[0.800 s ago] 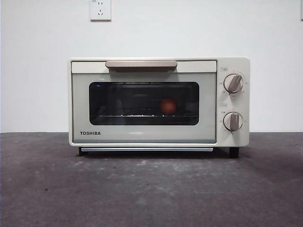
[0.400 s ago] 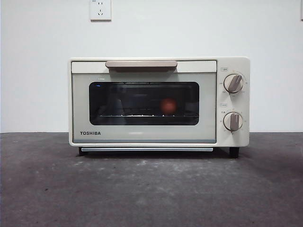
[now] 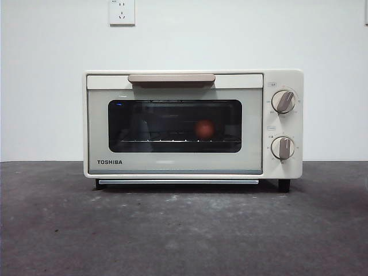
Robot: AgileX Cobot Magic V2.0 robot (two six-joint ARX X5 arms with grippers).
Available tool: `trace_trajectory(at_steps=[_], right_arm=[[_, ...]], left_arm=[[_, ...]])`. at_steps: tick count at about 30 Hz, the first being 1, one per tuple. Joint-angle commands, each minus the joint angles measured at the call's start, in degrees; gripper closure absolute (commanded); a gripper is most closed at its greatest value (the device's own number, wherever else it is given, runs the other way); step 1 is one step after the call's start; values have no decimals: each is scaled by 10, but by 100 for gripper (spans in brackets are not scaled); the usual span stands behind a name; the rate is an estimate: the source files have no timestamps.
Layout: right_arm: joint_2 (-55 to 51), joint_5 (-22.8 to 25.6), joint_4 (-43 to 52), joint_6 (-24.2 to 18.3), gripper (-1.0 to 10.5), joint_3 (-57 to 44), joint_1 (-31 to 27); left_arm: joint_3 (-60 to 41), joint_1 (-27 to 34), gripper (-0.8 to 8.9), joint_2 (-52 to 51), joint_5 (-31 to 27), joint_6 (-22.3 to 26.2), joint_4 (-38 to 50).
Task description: Eggoven
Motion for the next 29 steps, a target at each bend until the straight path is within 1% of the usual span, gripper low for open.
trace_trajectory(at_steps=[1,4,6,8,11,14,17,20,24,29], right_arm=[[-28,-17,6,-22,942,-6,-62],[-63,-97,13,-23,942,-41,-149],[-94,-142,31,-35,942,-75,-208],[-133,-172,62,-59,942,-119,-266],[-192,-200,115,-90,942,-183,-337],[-247,-216,169,-111,942,-242,-393],[-294,-217,214,-128,942,-293,-440],[-332,-217,244,-130,942,-337,-475],[-375,-215,261,-130,942,-393,-501],[-418,-215,263,-129,942,-459,-504]], left_arm=[[-16,2,806,-1,-1,-2,-4],[-15,2,806,-1,-1,-2,-4],[-15,2,806,-1,-1,-2,-4],[-15,2,806,-1,-1,-2,-4],[-15,2,806,-1,-1,-2,-4],[-15,2,806,-1,-1,-2,-4],[-15,2,806,-1,-1,-2,-4],[-15,2,806,-1,-1,-2,-4],[-15,2,806,-1,-1,-2,-4],[-15,2,806,-1,-1,-2,-4]])
